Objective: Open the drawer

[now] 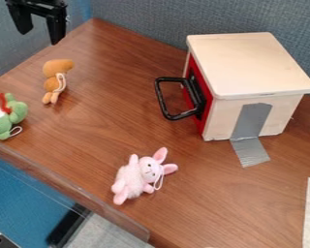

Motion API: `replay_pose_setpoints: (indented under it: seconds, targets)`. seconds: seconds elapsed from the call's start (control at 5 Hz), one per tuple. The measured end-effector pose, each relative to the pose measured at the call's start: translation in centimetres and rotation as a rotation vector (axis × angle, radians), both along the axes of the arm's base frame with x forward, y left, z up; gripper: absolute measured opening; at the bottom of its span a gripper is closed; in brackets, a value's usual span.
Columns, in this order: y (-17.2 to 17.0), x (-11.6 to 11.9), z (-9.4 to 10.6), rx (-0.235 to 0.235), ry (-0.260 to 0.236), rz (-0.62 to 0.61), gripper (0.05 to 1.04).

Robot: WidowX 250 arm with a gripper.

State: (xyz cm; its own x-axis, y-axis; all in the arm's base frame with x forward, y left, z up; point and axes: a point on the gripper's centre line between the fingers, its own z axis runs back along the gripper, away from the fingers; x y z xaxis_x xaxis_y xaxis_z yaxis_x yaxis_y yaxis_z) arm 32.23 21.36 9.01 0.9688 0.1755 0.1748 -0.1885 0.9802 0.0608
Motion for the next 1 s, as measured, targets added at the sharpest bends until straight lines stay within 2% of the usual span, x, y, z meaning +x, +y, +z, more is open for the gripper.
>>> replay_pose_setpoints:
  seconds: [0.2, 0.4, 0.6, 0.8, 1.0]
  targets:
    - [-0.3, -0.1, -1.4, -0.022, 0.031, 0.003, 1.000]
    - [-5.1, 0.8, -3.4, -0.049, 0.070, -0.070, 1.000]
    - [-11.0, 2.4, -4.6, -0.044, 0.069, -0.148, 1.000]
    - [-13.8, 3.7, -4.3, -0.043, 0.043, -0.149, 1.000]
    - [-16.9, 5.0, -5.0, -0.071, 0.053, -0.174, 1.000]
